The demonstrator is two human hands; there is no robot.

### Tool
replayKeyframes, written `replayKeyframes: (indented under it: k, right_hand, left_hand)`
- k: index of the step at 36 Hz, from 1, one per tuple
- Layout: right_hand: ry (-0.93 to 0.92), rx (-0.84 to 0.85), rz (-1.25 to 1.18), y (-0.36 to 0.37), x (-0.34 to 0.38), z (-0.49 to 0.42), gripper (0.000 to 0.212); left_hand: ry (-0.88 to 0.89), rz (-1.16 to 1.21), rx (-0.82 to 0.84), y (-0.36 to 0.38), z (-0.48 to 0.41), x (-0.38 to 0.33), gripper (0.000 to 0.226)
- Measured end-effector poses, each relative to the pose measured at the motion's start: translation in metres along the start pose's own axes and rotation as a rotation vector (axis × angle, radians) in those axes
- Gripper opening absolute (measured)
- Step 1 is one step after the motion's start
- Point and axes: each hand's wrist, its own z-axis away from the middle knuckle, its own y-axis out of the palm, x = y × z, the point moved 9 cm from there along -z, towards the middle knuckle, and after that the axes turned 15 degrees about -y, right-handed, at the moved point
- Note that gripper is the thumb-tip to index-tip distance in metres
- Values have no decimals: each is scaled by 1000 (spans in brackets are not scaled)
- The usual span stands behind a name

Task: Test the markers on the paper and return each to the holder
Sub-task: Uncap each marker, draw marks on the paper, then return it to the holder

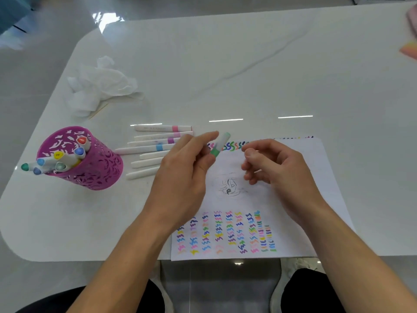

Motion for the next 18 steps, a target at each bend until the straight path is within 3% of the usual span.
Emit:
replayKeyframes:
  k: [7, 12, 18]
  right_hand:
    - [-89, 143, 139, 9, 18, 3, 12]
    - [-112, 108, 160, 5, 17, 4, 9]
    - [-120, 95, 149, 1, 22, 1, 9]
  left_hand:
    - [-15, 142, 145, 25, 2, -6, 50]
    - [-37, 97, 152, 37, 2, -9, 43]
    - [-37, 257, 214, 38, 1, -17, 51]
